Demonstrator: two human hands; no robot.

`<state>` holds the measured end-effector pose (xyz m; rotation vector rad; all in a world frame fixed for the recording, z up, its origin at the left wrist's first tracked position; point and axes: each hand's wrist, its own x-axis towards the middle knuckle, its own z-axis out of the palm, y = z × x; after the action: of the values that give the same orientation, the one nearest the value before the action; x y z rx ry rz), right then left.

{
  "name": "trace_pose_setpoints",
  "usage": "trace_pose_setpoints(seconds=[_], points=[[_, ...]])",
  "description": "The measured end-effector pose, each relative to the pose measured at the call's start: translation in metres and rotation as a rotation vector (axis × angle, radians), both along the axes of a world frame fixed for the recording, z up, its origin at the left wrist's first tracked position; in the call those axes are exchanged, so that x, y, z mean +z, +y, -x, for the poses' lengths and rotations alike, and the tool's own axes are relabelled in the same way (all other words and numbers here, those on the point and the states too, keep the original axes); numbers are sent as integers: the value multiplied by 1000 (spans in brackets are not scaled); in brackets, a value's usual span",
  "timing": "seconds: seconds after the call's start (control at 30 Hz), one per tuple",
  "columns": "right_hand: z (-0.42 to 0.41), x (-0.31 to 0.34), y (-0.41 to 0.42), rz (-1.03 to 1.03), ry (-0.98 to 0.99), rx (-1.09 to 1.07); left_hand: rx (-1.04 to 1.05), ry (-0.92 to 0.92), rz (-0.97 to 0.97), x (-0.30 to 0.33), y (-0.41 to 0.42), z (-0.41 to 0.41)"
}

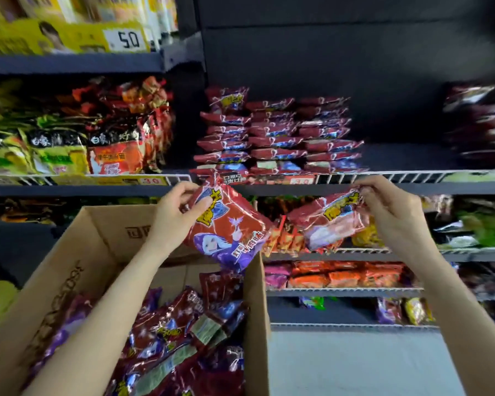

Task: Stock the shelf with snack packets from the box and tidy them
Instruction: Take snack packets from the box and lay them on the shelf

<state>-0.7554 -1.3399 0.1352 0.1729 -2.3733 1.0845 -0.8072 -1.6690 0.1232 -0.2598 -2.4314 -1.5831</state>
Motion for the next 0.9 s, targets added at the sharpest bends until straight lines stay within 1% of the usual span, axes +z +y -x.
trace_pose_setpoints(seconds=[0.1, 0.3, 0.4, 0.53, 0.6, 0.67, 0.8, 0.9], points=[[9, 14, 52, -70, 10, -87, -45, 1, 58, -3, 50, 12], [48, 48, 141, 58, 148, -243, -72, 114, 184, 11, 130, 33], [85, 55, 165, 205, 171, -275, -45, 158, 187, 27, 156, 46], [133, 40, 178, 481, 129, -308, -5, 227, 172, 40, 182, 62], [147, 26, 179, 572, 95, -333, 22, 237, 144, 43, 191, 67], [153, 14, 183, 622, 91, -376, 53, 240, 130, 45, 197, 71], [151, -1, 197, 732, 145, -441, 60, 257, 135, 49, 207, 75], [148, -16, 195, 696, 157, -414, 55, 276, 119, 55, 217, 77]])
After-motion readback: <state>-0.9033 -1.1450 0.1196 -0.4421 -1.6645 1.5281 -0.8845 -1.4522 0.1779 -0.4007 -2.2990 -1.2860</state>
